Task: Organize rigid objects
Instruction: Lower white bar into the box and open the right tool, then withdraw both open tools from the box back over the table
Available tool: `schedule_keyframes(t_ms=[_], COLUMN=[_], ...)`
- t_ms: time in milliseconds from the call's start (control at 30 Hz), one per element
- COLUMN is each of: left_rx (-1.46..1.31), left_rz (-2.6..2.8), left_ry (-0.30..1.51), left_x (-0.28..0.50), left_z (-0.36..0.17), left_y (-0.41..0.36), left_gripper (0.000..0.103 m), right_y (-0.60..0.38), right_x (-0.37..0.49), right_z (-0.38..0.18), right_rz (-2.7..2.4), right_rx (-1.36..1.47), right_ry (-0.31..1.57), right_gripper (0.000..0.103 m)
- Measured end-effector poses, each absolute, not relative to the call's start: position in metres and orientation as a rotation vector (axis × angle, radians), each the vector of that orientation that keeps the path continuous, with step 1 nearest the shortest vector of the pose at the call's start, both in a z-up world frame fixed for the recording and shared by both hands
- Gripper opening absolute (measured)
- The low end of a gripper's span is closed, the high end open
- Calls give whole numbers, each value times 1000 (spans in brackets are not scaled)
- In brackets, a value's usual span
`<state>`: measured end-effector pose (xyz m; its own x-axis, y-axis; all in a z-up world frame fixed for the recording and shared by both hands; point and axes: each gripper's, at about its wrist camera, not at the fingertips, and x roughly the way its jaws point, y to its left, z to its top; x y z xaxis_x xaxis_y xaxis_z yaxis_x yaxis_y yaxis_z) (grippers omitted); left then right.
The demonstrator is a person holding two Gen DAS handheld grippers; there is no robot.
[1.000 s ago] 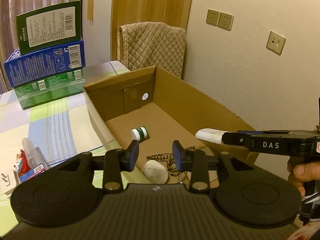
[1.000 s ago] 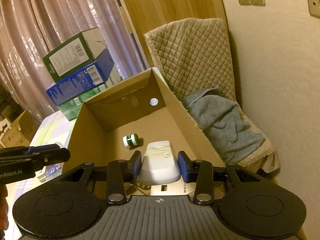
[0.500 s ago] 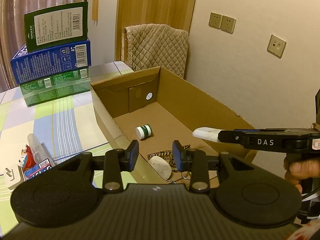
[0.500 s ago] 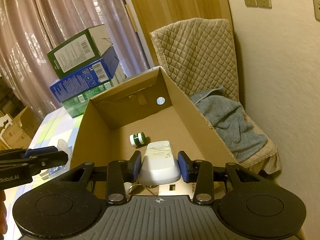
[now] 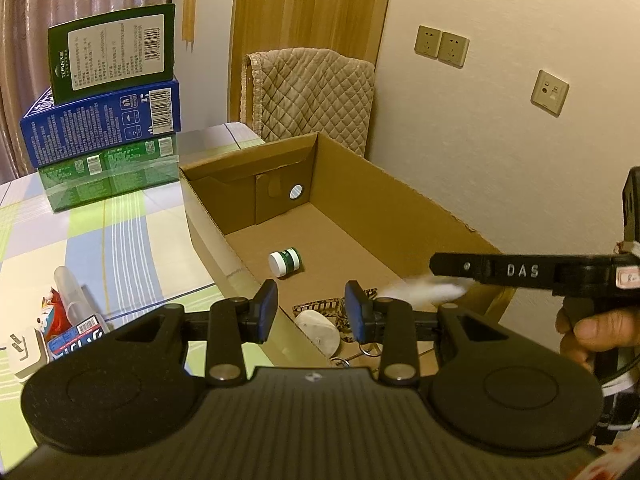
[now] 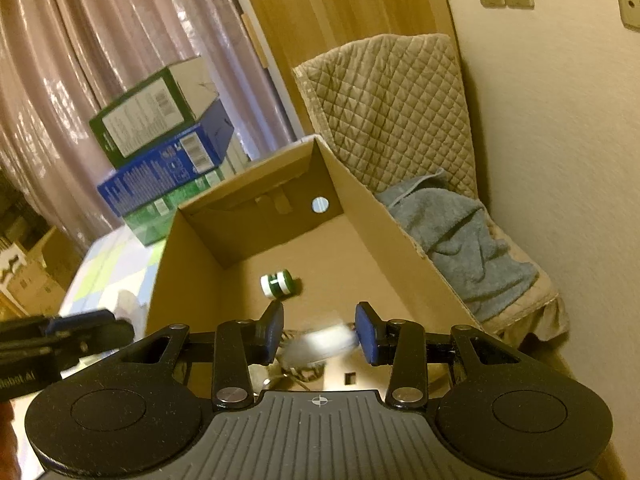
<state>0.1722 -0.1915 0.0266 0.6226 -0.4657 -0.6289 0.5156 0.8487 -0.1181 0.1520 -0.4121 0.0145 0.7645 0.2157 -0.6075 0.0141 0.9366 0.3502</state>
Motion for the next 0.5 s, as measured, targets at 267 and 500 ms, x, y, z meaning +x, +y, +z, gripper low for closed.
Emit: schedule_keyframes(t_ms=[267, 500], left_rx=[72, 71], left_rz=[-547, -528], left_ry=[684, 665], left_x=[167, 160], left_z=[32, 42], left_y=[-182, -171], left_gripper=[32, 32], right_y=[-410, -404], right_x=[147, 139], right_z=[23, 35], right_rz=[107, 114], right_rx=[338, 332], right_ry=[681, 665], right_gripper=[57, 58])
